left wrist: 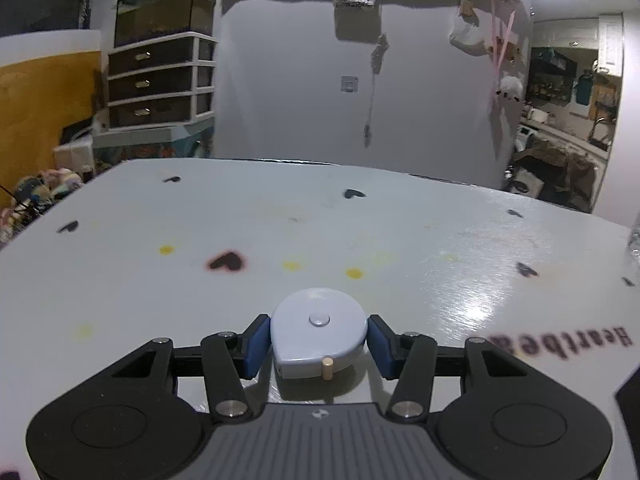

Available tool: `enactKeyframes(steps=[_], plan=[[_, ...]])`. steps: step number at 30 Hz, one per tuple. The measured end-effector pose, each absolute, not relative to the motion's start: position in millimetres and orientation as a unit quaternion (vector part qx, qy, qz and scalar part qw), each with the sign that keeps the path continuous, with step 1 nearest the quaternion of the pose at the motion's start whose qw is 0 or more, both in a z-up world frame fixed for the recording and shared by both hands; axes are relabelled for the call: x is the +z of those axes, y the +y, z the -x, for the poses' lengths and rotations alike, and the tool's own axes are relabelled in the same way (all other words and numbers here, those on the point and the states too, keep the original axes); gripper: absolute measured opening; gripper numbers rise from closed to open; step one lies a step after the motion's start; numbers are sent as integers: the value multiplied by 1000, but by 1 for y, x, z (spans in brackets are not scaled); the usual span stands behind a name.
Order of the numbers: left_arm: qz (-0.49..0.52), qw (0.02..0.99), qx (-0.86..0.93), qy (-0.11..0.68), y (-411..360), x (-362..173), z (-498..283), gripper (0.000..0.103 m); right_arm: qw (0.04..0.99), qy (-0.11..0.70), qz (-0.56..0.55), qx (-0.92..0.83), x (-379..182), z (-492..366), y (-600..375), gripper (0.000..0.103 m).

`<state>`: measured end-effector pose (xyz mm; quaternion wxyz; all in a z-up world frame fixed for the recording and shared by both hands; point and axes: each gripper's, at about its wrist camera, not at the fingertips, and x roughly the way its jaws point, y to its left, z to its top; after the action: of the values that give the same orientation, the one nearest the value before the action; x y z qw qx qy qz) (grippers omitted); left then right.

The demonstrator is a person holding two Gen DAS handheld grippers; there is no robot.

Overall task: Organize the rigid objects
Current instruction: 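Carry the tape measure into the black box and open the left gripper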

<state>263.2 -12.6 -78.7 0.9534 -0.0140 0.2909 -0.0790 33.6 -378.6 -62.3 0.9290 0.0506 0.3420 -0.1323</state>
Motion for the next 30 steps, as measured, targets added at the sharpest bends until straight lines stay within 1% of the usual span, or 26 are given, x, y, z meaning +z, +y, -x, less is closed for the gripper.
enactKeyframes(steps=[6, 18, 22, 30], plan=[[7, 946, -161, 282, -38, -70, -238, 53, 930, 339, -56, -132, -63, -32, -380, 4], [-13, 903, -360, 233, -125, -10, -178, 53, 930, 339, -59, -129, -63, -32, -381, 3], [-40, 875, -417, 244, -157, -9, -158, 53, 930, 340, -59, -128, -63, -32, -382, 3], [-122, 802, -491, 317, -215, -36, -130, 53, 929, 343, -58, -125, -63, -34, -382, 3]])
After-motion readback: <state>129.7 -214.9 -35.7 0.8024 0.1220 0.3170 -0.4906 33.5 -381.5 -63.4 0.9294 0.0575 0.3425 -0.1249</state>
